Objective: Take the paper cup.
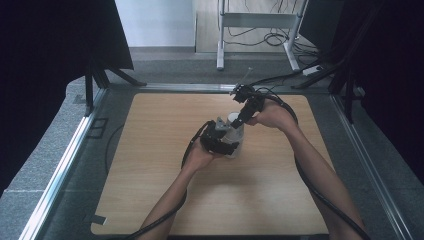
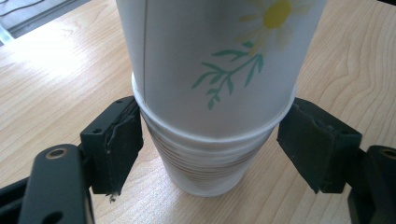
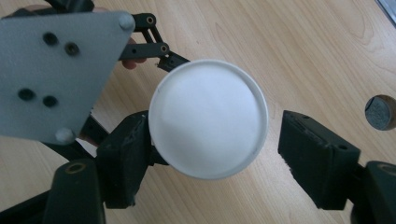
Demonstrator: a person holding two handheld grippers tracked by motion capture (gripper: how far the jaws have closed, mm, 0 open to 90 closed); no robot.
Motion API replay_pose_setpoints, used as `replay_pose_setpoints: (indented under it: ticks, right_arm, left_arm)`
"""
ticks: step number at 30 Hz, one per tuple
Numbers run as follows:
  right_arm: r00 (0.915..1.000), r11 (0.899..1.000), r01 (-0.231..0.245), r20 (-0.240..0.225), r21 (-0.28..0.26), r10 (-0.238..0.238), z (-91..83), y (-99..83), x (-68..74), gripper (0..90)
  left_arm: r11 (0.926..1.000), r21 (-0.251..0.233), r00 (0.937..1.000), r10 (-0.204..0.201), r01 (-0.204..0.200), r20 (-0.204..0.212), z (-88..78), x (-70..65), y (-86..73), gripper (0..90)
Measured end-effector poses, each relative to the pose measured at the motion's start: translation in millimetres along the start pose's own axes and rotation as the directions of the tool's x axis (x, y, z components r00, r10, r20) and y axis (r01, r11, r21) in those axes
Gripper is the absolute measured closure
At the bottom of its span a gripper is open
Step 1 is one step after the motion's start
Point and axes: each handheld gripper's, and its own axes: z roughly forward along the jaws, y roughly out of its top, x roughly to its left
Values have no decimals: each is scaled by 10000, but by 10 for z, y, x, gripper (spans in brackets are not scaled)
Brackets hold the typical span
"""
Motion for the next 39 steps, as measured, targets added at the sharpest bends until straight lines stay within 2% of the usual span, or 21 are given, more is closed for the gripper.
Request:
replay_pose_setpoints:
  ticks: [4,9,10,15,23,28,39]
  right_arm:
    - [10000,9999,-8,42,171,8,-6,66,10,288]
    - [9999,9988,79,-137,484,-72,-21,146,19,359]
    - [9999,9982,-26,-152,595,35,-22,159,28,359]
    - [9999,9959,73,-105,906,-64,-18,203,27,367]
    - [10000,9943,74,-50,1067,-69,-82,239,38,372]
    - [10000,9949,60,5,1004,-60,-167,248,43,372]
    - [9999,9987,119,98,503,-124,-393,246,54,372]
  left_arm:
    - [10000,31,10000,-6,6,9,-3,-1,1,222]
    - [10000,15,10000,-30,30,-1,-3,-4,0,222]
    - [10000,17,10000,-82,82,19,-2,-10,0,222]
    - [10000,18,10000,-60,60,-11,-1,-11,0,222]
    - [10000,22,10000,46,-46,-44,-1,-8,-2,223]
    - [10000,19,10000,48,-48,-58,0,-10,-4,223]
    - [9999,101,10000,93,-93,-28,9,-3,-16,208]
